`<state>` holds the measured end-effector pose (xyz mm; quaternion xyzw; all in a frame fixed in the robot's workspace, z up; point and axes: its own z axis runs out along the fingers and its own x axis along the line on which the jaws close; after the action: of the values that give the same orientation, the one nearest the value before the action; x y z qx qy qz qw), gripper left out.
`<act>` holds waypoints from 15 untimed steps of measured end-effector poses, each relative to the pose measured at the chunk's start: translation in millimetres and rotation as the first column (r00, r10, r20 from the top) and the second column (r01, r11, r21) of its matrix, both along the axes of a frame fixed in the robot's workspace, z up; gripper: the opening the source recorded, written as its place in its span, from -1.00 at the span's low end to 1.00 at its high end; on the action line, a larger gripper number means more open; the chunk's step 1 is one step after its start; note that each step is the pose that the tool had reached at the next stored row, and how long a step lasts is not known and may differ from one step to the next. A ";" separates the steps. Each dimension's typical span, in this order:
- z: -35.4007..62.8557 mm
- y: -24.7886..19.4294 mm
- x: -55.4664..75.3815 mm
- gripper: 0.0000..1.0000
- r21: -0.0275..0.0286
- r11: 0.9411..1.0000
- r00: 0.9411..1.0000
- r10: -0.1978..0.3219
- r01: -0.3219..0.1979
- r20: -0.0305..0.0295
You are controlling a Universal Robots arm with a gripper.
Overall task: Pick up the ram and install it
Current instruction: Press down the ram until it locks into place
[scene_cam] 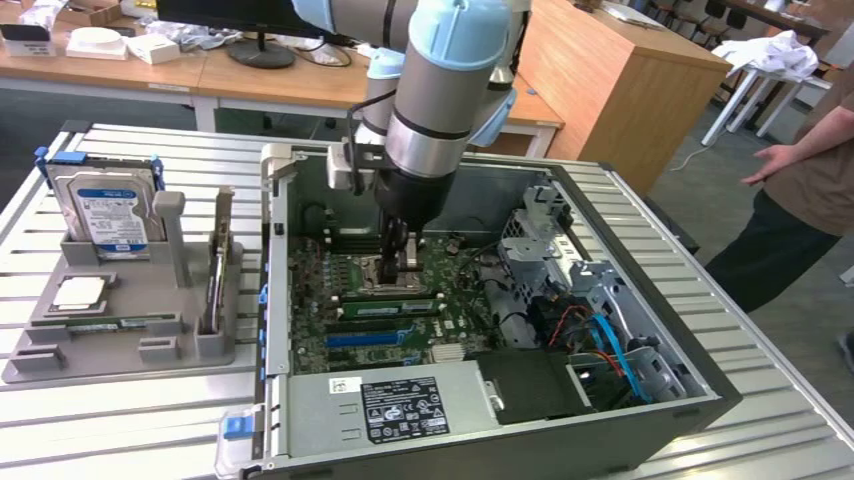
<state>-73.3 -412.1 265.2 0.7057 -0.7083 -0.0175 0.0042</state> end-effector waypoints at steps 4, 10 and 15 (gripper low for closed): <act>8.5 0.0 0.0 -0.80 0.000 1.000 1.000 0.000 0.000 0.000; 19.4 0.0 0.0 -0.80 0.000 1.000 1.000 0.000 0.000 0.000; 26.8 0.0 0.0 -0.80 0.000 1.000 1.000 0.000 0.000 0.000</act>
<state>-73.3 -412.1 292.0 0.7057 -0.7083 -0.0175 0.0042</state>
